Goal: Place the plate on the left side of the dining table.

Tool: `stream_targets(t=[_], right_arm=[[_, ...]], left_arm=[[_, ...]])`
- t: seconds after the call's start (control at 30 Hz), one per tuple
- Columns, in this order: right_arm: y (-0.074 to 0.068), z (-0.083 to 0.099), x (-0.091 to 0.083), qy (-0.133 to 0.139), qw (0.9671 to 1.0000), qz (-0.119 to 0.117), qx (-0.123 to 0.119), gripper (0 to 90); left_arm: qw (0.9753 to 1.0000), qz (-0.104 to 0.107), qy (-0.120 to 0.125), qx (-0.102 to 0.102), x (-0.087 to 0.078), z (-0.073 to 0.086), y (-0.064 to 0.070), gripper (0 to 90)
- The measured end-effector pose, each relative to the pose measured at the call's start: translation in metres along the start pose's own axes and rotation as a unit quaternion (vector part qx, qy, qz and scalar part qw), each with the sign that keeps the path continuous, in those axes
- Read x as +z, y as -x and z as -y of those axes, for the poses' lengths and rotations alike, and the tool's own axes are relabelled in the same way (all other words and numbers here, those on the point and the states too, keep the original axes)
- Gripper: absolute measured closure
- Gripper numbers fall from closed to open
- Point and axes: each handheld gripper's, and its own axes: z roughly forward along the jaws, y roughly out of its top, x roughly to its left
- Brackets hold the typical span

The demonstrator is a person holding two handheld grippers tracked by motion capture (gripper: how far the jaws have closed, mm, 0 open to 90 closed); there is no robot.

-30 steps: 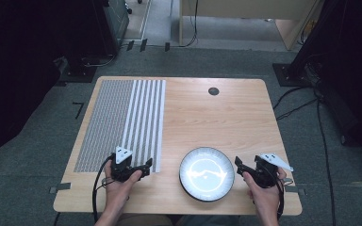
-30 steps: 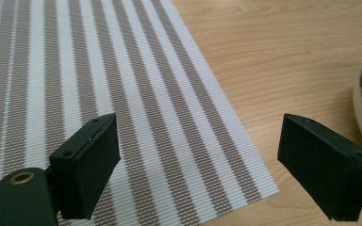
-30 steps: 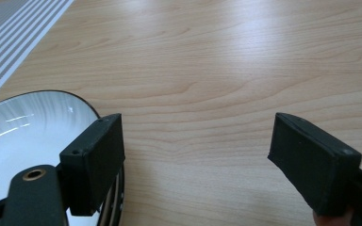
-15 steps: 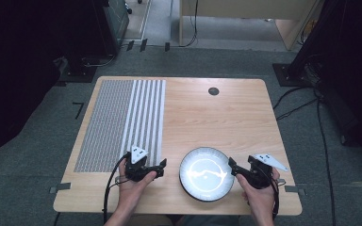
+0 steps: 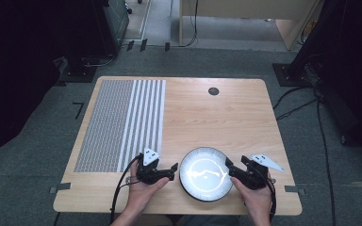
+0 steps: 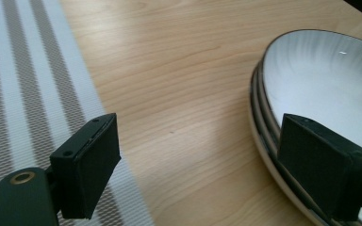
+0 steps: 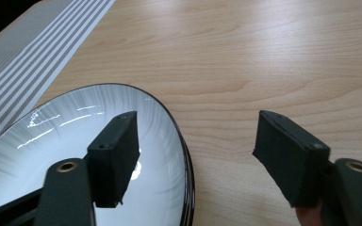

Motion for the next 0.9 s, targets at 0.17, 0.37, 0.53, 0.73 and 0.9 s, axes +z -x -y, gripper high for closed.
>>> stream_targets(t=[0.17, 0.37, 0.53, 0.73, 0.9], right_arm=[[-0.006, 0.003, 0.0, -0.005, 0.9999, -0.004, -0.011, 46.3], [-0.006, 0.007, 0.001, 0.002, 0.9999, -0.015, 0.004, 57.4], [-0.004, 0.011, 0.002, 0.004, 0.9998, -0.017, 0.009, 64.2], [-0.002, 0.012, 0.002, 0.002, 0.9994, -0.021, 0.028, 73.1], [-0.004, 0.012, 0.001, -0.006, 0.9993, -0.02, 0.033, 78.0]], left_arm=[[0.9998, 0.019, -0.001, 0.007, 0.005, -0.001, 0.014, 15.1], [0.9998, 0.012, -0.002, 0.016, 0.008, 0.001, 0.024, 23.6], [0.9995, 0.022, -0.003, 0.021, 0.009, 0.004, 0.028, 40.9], [0.9989, 0.04, -0.008, 0.024, 0.011, 0.006, 0.031, 56.1], [0.9981, 0.052, -0.015, 0.027, 0.013, 0.009, 0.033, 63.2]])
